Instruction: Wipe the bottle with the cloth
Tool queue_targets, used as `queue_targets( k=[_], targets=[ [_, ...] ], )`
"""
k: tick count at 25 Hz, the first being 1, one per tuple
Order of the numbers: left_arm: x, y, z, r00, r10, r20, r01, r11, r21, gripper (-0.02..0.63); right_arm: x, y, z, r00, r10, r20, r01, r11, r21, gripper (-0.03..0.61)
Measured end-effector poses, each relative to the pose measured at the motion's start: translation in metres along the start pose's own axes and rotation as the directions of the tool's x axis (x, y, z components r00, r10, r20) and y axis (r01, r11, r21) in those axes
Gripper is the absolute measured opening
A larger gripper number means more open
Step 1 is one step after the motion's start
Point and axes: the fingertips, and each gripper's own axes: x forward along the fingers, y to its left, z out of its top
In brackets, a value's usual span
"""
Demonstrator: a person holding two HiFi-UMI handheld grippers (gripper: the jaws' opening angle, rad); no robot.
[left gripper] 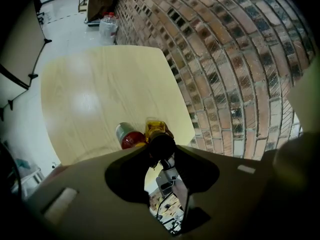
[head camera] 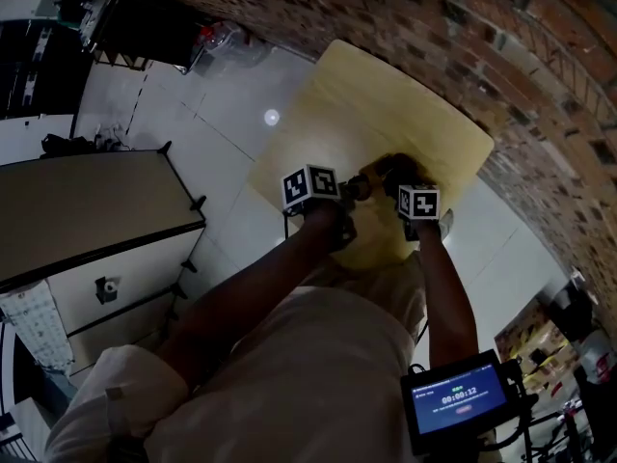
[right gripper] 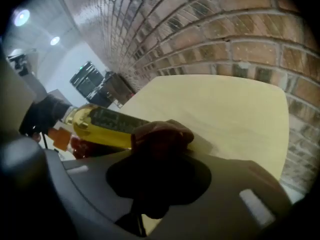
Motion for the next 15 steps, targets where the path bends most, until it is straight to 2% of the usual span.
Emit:
queue_targets(
  k=[2, 3, 5, 8, 12, 15],
  targets=[
    [0.0, -0.005, 0.003, 1.0, -0.021, 0.003, 0.021, 1.0, -0.006, 0.173, -0.005, -0.006, 0.003, 1.0, -0.019, 0.025, 0.017, 0.997, 0.073, 0.084],
    [0.0, -0.008, 0.005, 1.0, -0.028, 0.005, 0.028, 0.999, 0.015, 0.175, -0.009, -0.005, 0.005, 0.999, -0.013, 0.041, 0.009, 0.996, 0.089, 0.086],
    [-0.002, -0.013, 0.012, 1.0, -0.012, 0.018, 0.01, 0.994, 0.105, 0.171, -0.019, 0.003, 0.004, 0.998, 0.01, 0.068, -0.016, 0.996, 0.093, 0.086],
    [-0.006, -0.012, 0.024, 0.998, 0.036, 0.042, -0.045, 0.972, 0.231, 0.158, -0.033, 0.021, -0.002, 0.995, 0.049, 0.09, -0.056, 0.995, 0.079, 0.086],
    [-0.013, -0.005, 0.03, 0.999, 0.041, 0.036, -0.05, 0.948, 0.316, 0.161, -0.042, 0.048, -0.009, 0.99, 0.096, 0.1, -0.102, 0.993, 0.053, 0.086],
    [-0.014, -0.007, 0.026, 0.999, 0.013, 0.029, -0.025, 0.902, 0.431, 0.203, -0.042, 0.058, -0.019, 0.99, 0.109, 0.086, -0.111, 0.994, 0.024, 0.086]
  ],
)
